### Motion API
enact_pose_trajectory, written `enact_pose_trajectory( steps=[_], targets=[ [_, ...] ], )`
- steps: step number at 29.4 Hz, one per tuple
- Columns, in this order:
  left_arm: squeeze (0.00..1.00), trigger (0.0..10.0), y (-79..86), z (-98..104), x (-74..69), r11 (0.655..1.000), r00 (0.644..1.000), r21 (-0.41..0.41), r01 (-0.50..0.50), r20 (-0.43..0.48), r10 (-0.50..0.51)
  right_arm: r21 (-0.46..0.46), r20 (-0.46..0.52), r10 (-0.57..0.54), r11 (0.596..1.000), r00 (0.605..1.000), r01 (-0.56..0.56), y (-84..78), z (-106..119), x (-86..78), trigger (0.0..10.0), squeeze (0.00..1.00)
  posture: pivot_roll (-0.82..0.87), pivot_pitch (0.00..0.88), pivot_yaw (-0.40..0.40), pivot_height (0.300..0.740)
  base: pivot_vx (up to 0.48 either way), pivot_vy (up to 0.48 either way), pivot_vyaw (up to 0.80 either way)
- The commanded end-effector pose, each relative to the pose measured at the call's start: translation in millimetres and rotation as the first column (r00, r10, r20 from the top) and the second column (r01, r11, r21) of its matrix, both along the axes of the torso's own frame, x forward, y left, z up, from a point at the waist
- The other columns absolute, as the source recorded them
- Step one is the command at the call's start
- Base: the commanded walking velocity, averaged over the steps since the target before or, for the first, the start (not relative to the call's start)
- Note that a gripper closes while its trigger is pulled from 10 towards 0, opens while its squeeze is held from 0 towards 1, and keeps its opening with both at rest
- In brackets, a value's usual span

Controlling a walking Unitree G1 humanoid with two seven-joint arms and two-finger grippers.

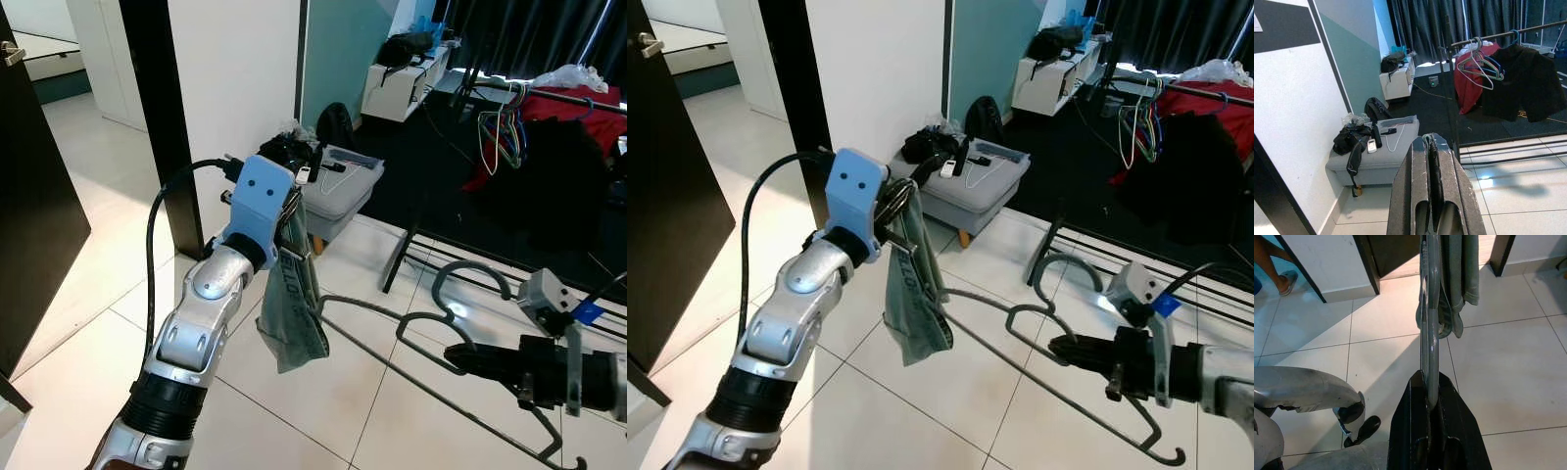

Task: Hang hanger

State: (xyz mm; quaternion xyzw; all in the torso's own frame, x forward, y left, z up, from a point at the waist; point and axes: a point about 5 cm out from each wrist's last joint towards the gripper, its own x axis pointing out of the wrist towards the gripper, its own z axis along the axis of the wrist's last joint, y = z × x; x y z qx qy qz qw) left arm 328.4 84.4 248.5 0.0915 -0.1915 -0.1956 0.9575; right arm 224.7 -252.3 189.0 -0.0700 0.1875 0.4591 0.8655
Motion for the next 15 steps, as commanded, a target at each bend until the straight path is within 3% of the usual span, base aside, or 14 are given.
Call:
enact_pose_trajectory(
  steps=[1,15],
  targets=[
    [0.0,10.0,-3.5,6.1,-2.5,1.0,1.0,0.005,0.01,0.029,-0.01,-0.006,0.016,0.011,1.0,1.0,-0.011,4.1,1.5,1.1,10.0,0.0,-0.03,0.038,-0.059,0.74,0.0,0.0,0.0],
    [0.0,10.0,-8.9,13.3,-4.2,1.0,0.998,-0.009,0.03,0.047,-0.029,-0.019,0.146,-0.105,0.994,0.984,0.109,11.4,8.0,28.1,10.0,0.0,-0.03,0.036,-0.064,0.74,0.0,0.0,0.0]
  ],
)
